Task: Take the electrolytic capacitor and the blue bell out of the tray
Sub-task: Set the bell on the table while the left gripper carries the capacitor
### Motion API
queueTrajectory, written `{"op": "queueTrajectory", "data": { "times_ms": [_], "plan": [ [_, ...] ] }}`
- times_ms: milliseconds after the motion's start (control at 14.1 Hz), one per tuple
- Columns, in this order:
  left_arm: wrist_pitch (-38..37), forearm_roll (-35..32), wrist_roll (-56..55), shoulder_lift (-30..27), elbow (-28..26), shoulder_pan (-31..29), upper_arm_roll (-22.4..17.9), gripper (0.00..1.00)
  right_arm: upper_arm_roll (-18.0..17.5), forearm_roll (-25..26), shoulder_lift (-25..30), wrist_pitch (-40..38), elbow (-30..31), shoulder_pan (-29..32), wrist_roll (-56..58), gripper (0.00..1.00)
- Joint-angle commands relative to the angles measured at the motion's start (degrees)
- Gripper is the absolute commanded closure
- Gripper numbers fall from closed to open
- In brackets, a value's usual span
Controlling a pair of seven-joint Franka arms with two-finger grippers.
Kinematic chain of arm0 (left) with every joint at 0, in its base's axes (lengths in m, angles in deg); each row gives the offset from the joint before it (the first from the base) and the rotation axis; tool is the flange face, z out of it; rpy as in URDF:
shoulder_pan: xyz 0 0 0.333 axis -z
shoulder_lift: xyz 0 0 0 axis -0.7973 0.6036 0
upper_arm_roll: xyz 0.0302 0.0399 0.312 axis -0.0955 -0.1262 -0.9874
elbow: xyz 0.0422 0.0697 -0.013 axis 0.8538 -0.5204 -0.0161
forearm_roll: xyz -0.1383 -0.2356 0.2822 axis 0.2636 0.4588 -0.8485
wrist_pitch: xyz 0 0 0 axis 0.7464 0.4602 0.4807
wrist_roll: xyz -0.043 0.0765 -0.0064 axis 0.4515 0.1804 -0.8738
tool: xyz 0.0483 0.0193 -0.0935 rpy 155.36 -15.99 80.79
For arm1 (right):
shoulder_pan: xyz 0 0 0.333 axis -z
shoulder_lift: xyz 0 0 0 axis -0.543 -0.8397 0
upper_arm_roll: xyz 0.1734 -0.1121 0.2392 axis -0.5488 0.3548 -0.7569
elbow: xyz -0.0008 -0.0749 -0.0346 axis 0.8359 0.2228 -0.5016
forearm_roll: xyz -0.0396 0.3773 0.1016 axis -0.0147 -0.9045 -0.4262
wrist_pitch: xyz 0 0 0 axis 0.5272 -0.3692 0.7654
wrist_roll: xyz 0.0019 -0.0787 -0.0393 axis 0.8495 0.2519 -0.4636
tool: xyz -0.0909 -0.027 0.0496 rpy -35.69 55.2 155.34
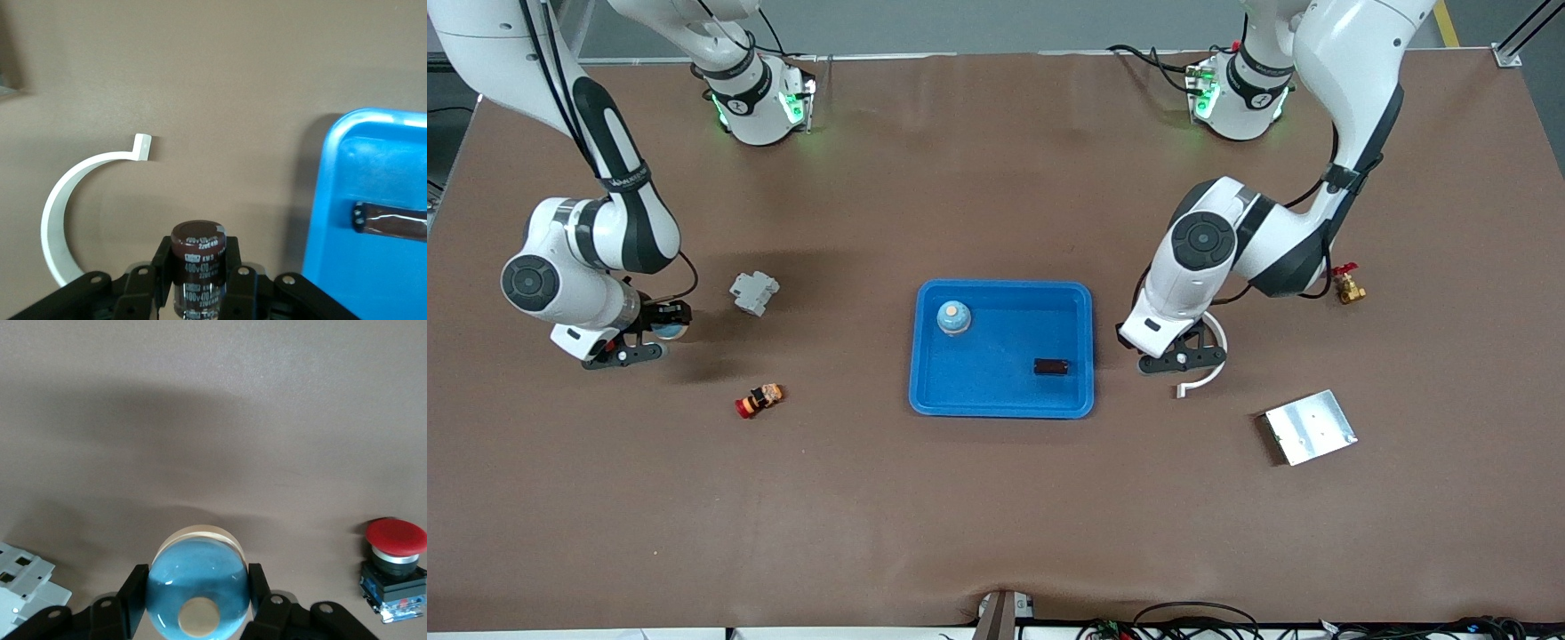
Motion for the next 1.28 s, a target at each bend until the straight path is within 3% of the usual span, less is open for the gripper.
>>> {"op": "queueTrajectory", "data": {
  "times_ms": [0, 71, 142, 498, 712, 925, 1210],
  "plan": [
    [8.19, -4.7, 1.6, -2.42, -7.69, -3.0, 0.88, 1.0, 0.38, -1.14, 0.52, 0.48, 1.11, 0.6, 1.54, 0.54],
    [9.95, -5.94, 1.69, -2.24, -8.83, -4.22, 0.96, 1.0, 0.38, -1.14, 0.09, 0.48, 1.02, 0.43, 1.54, 0.31],
    [11.01, -7.08, 1.95, -2.24, -9.8, -4.58, 0.97, 1.0, 0.47, -1.14, -0.01, 0.4, 1.02, 0.34, 1.54, 0.0],
    [16.98, -10.77, 2.92, -0.23, -13.23, -5.54, 0.7, 1.0, 0.47, -1.14, -0.18, -0.39, 0.15, 0.16, 1.36, 0.0],
    [23.23, -16.66, 2.74, 1.44, -15.78, -9.5, 0.7, 1.0, 0.21, -1.32, -0.18, -8.45, -5.46, -0.36, 1.27, 0.0],
    [23.86, -19.83, 2.66, 2.85, -15.79, -11.25, 0.7, 1.0, 0.21, -5.79, -0.18, -16.11, -11.53, -5.97, -0.56, 0.0],
    [23.86, -20.63, 2.66, 3.91, -15.79, -11.79, 0.7, 1.0, 0.03, -11.33, -0.09, -20.17, -15.76, -15.98, -18.36, 0.0]
  ]
}}
